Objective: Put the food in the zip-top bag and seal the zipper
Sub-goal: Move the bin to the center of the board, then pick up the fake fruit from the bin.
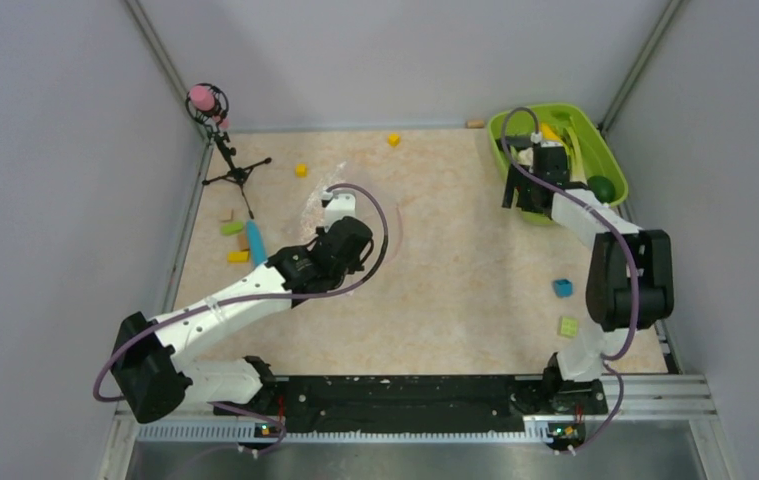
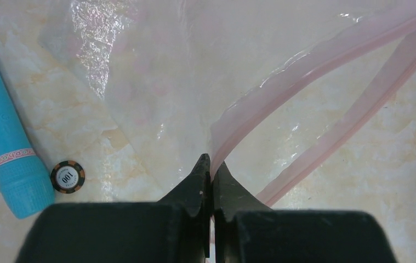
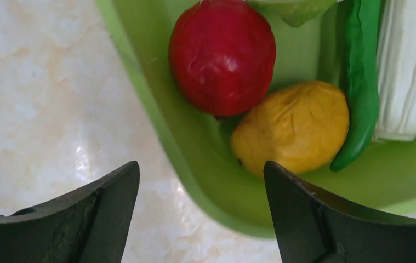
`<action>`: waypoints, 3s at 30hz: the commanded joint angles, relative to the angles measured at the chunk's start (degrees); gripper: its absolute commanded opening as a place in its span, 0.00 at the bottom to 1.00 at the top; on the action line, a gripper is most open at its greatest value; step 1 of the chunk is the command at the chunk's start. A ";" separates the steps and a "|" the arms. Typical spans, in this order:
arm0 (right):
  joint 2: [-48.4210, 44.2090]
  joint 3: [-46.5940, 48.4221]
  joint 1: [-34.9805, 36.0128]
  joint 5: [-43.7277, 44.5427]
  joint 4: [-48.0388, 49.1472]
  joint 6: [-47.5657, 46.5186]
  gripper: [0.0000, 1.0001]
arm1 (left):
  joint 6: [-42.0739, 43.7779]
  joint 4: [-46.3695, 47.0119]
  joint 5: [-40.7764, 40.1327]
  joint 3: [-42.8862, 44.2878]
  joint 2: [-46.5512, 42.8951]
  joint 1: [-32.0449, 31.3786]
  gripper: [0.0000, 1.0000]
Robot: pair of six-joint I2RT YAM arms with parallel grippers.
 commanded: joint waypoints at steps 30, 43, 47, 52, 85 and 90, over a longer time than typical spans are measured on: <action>-12.30 -19.46 29.26 -7.89 -1.83 22.50 0.47 | -0.44 0.94 5.25 0.72 0.77 0.20 0.00; -35.69 -22.32 38.84 3.05 -1.89 20.74 0.76 | -3.45 -2.20 4.43 3.86 1.15 0.18 0.00; -39.05 -21.49 38.00 12.17 -1.84 19.86 0.88 | -4.83 -4.91 5.87 7.76 3.00 0.21 0.00; -36.42 -20.17 34.41 11.18 -3.76 22.33 0.89 | -8.44 -11.28 7.32 12.95 5.79 0.21 0.00; -20.75 -30.95 33.77 17.00 15.55 56.38 0.76 | -9.24 -8.28 6.91 12.00 8.83 0.21 0.00; -18.82 -29.49 33.78 19.74 12.49 56.65 0.74 | -7.31 -7.62 8.69 11.47 8.50 0.21 0.00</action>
